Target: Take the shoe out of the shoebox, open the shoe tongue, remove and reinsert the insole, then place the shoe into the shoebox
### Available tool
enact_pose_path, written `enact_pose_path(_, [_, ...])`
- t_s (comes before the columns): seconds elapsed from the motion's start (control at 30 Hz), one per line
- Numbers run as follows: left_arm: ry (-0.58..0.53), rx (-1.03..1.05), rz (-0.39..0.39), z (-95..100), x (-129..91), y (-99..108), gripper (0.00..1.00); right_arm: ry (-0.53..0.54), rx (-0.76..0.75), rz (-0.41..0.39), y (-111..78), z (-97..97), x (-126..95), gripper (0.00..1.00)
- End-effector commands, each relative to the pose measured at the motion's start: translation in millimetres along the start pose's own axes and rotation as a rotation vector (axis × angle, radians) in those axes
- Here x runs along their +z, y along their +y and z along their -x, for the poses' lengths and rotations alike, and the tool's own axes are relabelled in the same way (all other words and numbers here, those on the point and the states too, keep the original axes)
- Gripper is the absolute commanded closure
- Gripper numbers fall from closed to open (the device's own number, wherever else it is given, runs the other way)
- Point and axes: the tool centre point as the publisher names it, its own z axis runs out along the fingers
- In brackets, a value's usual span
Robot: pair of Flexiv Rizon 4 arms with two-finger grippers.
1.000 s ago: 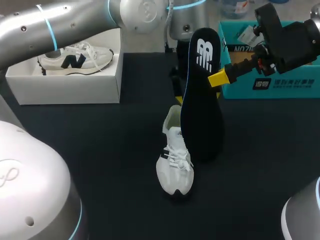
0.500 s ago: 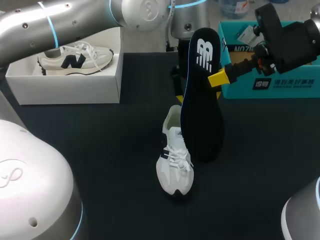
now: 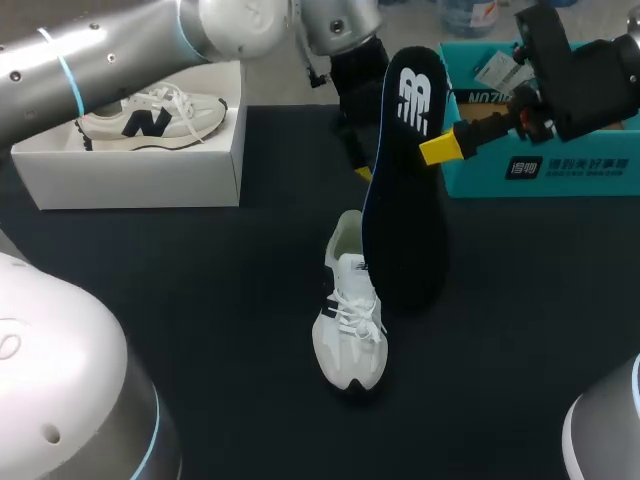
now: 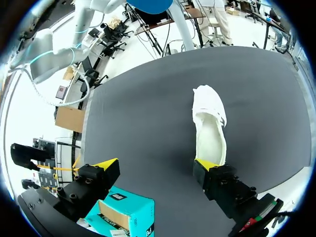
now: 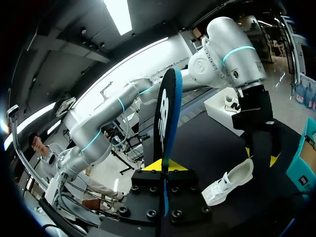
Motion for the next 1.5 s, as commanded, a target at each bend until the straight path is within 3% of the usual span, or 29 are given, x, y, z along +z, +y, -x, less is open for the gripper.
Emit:
enact_pose_path(0.03, [-0.258, 0.008, -0.014, -15.9, -18.1, -0.1, 0.00, -0.006, 0.042, 0.048, -12.7, 4.4, -15.8, 1.00])
enact_pose_path(0.43, [-0.539, 0.023, 0.033, 5.9, -56.6, 0.5, 0.00, 0.028, 0.183, 0.098, -22.8, 38.4, -57.8, 1.00])
enact_pose_path(0.7, [-0.680, 0.096, 0.047, 30.5, -75.0, -14.8, 0.00, 0.062, 0.265, 0.053, -24.8, 62.2, -81.9, 1.00])
enact_pose_path(0.93, [-0.754, 0.146, 0.042, 50.9, -90.1, -31.2, 0.00, 0.064, 0.306, 0.083, -19.9, 80.1, -99.5, 1.00])
enact_pose_path(1.33, [-0.754, 0.146, 0.042, 50.9, -90.1, -31.2, 0.00, 0.064, 0.306, 0.083, -19.9, 80.1, -99.5, 1.00])
enact_pose_path(1.47, [-0.852, 0.163, 0.101, 46.9, -76.4, -27.6, 0.00, 0.064, 0.306, 0.083, -19.9, 80.1, -99.5, 1.00])
enact_pose_path(1.5, [-0.883, 0.164, 0.099, 47.4, -75.7, -27.2, 0.00, 0.089, 0.334, 0.131, -21.8, 84.8, -101.6, 1.00])
